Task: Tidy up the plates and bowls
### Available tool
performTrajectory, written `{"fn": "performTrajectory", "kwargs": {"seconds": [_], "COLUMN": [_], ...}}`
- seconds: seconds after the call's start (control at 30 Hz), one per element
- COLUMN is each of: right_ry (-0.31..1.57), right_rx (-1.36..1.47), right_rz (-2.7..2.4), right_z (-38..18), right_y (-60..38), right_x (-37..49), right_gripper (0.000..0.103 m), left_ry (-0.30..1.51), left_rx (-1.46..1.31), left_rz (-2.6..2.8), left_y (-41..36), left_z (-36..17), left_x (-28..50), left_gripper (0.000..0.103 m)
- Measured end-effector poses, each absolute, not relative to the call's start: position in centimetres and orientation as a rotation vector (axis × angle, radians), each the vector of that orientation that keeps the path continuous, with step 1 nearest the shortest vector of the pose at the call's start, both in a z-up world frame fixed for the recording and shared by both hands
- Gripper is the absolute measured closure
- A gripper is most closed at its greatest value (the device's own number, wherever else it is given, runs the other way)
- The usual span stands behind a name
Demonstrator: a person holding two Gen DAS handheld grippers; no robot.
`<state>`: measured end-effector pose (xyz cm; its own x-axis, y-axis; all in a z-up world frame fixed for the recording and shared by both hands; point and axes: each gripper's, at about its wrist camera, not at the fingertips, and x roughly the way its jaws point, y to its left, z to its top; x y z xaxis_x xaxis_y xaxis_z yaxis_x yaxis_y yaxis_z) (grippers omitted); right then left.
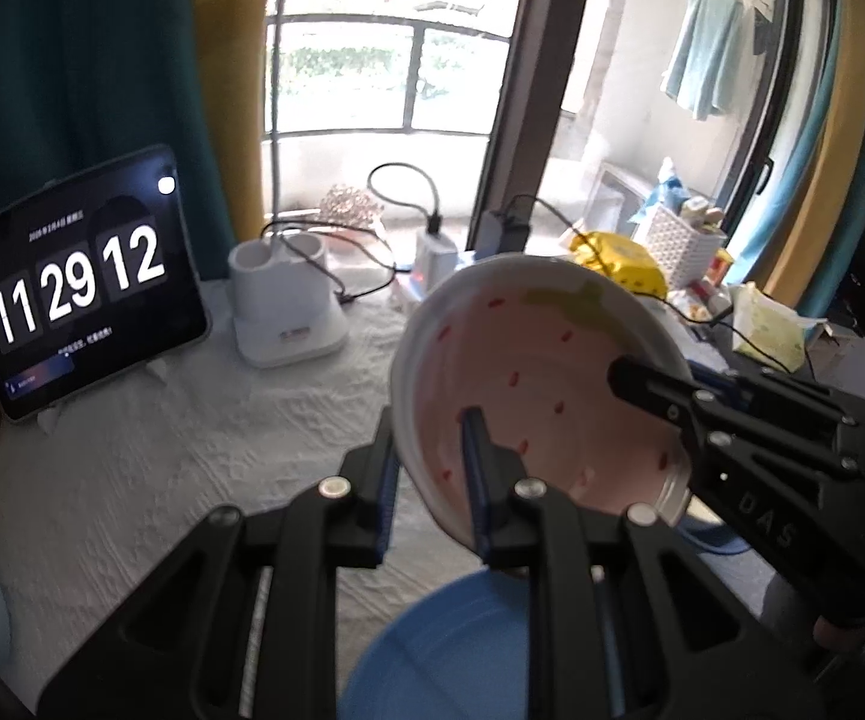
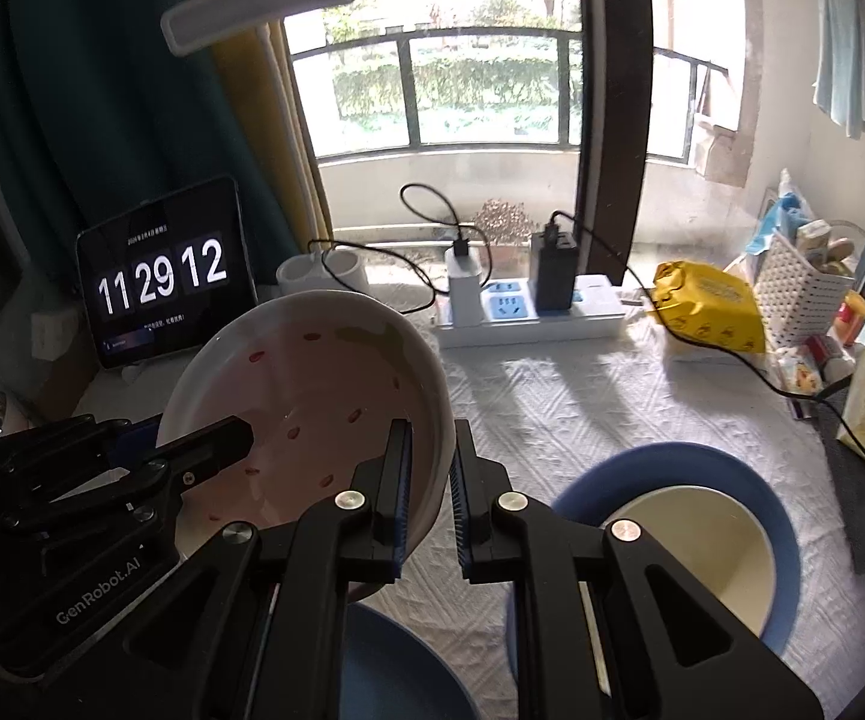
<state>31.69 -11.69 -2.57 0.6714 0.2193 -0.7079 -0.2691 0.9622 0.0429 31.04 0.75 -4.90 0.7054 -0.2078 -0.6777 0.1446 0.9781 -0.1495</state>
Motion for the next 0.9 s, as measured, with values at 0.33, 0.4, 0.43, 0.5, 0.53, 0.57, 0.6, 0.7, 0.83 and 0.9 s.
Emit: {"fn": "performTrajectory", "kwargs": {"seconds": [0.33,0.4,0.43,0.5,0.53,0.57,0.6,0.7,0.83,0.9], "right_ry": [0.749,0.740,0.737,0.731,0.729,0.727,0.725,0.719,0.715,0.715], "right_rx": [-0.044,-0.037,-0.033,-0.028,-0.025,-0.022,-0.019,-0.007,0.011,0.019], "right_rz": [0.243,0.232,0.228,0.219,0.215,0.211,0.207,0.202,0.196,0.191], "right_z": [-0.7,-0.4,-0.3,-0.1,0.0,0.1,0.2,0.3,0.3,0.2], "right_y": [-15.9,-16.8,-17.3,-18.1,-18.4,-18.8,-19.2,-20.2,-21.4,-22.1], "right_x": [29.4,28.9,28.7,28.3,28.1,27.9,27.8,27.4,27.0,26.9], "right_gripper": [0.089,0.089,0.089,0.089,0.089,0.089,0.089,0.089,0.089,0.089], "left_ry": [0.742,0.742,0.742,0.742,0.742,0.743,0.744,0.749,0.752,0.757], "left_rx": [-0.057,-0.050,-0.046,-0.038,-0.034,-0.029,-0.025,-0.011,0.009,0.016], "left_rz": [-0.242,-0.252,-0.256,-0.265,-0.269,-0.272,-0.274,-0.278,-0.283,-0.287], "left_y": [-3.6,-4.5,-4.9,-5.8,-6.2,-6.6,-6.8,-7.8,-9.1,-9.7], "left_z": [-3.5,-3.4,-3.3,-3.3,-3.2,-3.2,-3.2,-3.2,-3.1,-3.2], "left_x": [29.5,29.3,29.2,29.1,29.0,28.9,28.9,28.9,28.9,28.9], "left_gripper": [0.083,0.083,0.083,0.083,0.083,0.083,0.083,0.083,0.083,0.083]}}
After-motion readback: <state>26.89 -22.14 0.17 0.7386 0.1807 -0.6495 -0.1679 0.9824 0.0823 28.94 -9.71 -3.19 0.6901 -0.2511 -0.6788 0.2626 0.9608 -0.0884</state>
